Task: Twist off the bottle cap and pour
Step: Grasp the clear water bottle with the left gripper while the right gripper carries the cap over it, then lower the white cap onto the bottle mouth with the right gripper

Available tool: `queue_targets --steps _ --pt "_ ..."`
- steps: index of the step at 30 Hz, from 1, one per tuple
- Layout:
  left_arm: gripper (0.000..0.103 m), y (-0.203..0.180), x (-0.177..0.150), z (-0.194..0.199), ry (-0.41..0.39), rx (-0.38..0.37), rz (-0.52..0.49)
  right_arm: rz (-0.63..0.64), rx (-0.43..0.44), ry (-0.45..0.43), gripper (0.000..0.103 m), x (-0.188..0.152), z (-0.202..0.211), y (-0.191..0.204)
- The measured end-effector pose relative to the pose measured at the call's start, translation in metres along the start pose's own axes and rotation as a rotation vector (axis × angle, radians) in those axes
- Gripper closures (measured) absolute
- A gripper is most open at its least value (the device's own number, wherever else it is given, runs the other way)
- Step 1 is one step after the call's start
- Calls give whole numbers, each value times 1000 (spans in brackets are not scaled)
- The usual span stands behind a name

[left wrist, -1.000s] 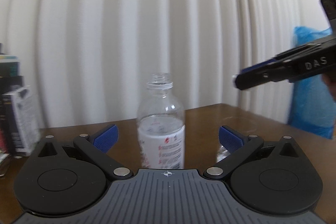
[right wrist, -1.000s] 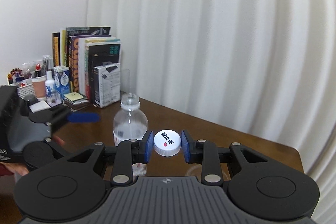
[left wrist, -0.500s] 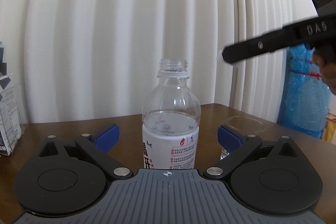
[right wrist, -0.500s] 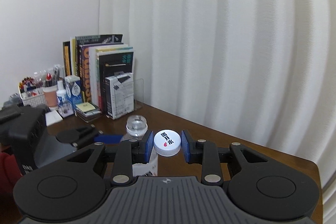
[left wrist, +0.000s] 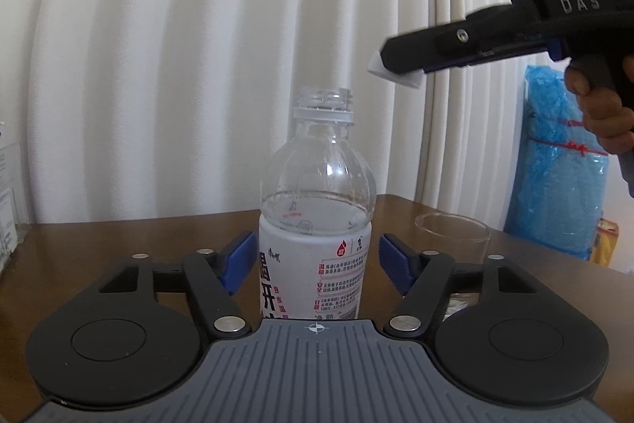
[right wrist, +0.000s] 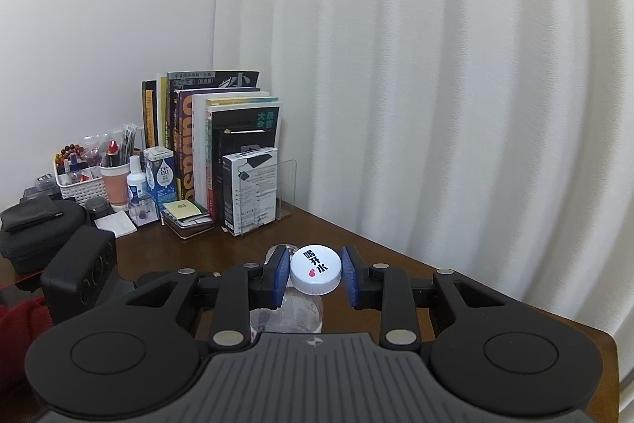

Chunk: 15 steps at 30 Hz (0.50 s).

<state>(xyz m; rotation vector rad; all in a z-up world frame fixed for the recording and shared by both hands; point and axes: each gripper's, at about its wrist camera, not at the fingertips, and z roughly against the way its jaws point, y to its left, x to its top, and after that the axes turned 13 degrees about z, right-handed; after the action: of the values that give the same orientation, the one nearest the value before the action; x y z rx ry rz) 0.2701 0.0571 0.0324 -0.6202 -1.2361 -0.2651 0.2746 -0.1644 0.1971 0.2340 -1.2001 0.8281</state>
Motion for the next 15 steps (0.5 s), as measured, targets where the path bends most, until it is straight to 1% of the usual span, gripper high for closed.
queue_targets --steps 6,9,10,15 --pt "37 5 0 -3 -3 -11 11 25 26 12 71 9 -13 2" --pt "40 4 0 -4 -4 -11 7 32 40 15 71 12 -18 3" --pt "43 4 0 -5 -4 -10 5 35 43 17 71 13 -20 3" --pt "44 2 1 -7 -6 -8 -5 33 68 33 71 15 -27 1"
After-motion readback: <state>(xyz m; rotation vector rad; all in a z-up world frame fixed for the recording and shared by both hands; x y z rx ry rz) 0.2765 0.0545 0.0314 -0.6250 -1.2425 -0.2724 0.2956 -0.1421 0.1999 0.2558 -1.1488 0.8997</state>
